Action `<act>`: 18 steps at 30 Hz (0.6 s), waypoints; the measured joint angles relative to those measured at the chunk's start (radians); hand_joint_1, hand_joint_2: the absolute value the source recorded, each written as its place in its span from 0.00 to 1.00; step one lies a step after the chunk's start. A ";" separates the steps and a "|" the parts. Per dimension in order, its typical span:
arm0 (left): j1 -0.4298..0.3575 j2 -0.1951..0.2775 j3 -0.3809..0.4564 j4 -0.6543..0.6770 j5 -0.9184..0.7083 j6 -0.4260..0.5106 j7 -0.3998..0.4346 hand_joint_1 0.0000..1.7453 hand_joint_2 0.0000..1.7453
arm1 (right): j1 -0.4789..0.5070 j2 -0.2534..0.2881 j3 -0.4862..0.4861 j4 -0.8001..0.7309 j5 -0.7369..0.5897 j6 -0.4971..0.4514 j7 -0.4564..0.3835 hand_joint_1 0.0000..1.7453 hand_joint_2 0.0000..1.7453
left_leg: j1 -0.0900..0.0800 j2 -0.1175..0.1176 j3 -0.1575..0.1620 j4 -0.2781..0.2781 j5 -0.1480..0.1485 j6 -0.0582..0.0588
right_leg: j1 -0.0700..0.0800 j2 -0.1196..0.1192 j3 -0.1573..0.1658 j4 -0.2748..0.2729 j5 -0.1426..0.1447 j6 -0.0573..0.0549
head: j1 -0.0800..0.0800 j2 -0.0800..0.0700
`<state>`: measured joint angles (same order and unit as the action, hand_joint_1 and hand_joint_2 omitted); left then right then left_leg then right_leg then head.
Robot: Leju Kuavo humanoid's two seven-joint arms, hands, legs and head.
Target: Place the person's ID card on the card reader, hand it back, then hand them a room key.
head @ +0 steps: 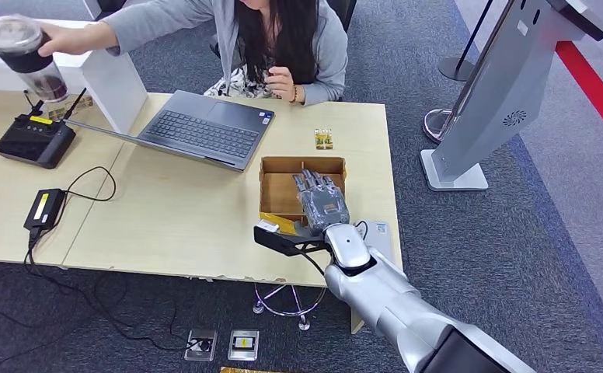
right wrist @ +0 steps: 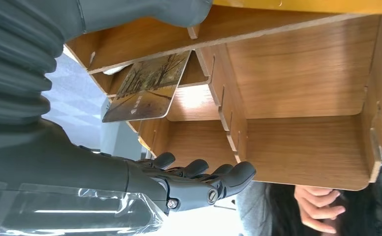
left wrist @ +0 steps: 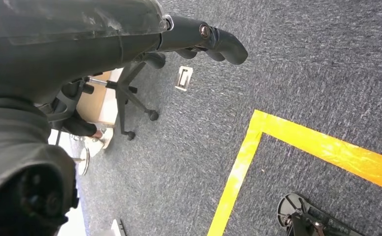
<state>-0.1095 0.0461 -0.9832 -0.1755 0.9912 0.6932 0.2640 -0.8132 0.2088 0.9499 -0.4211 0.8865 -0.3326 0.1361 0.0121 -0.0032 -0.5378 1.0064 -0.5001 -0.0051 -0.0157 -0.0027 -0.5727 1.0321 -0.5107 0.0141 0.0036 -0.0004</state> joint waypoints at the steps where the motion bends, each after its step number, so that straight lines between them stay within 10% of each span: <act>1: 0.000 0.000 -0.001 0.000 -0.001 0.000 0.003 0.00 0.00 | -0.002 0.000 0.000 0.003 -0.004 -0.001 0.000 0.00 1.00 | 0.000 0.000 0.000 0.000 0.000 0.000 | 0.000 0.000 0.000 0.000 0.000 0.000 | 0.000 0.000; 18: 0.000 -0.001 -0.016 0.000 -0.033 0.001 0.029 0.00 0.00 | -0.011 -0.001 0.000 0.019 -0.047 -0.019 -0.008 0.00 1.00 | 0.000 0.000 0.000 0.000 0.000 0.000 | 0.000 0.000 0.000 0.000 0.000 0.000 | 0.000 0.000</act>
<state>-0.1098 0.0446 -0.9993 -0.1755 0.9578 0.6942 0.2927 -0.8246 0.2075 0.9499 -0.4023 0.8392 -0.3513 0.1280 0.0121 -0.0032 -0.5377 1.0064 -0.5001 -0.0052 -0.0157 -0.0027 -0.5727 1.0321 -0.5107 0.0141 0.0038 -0.0004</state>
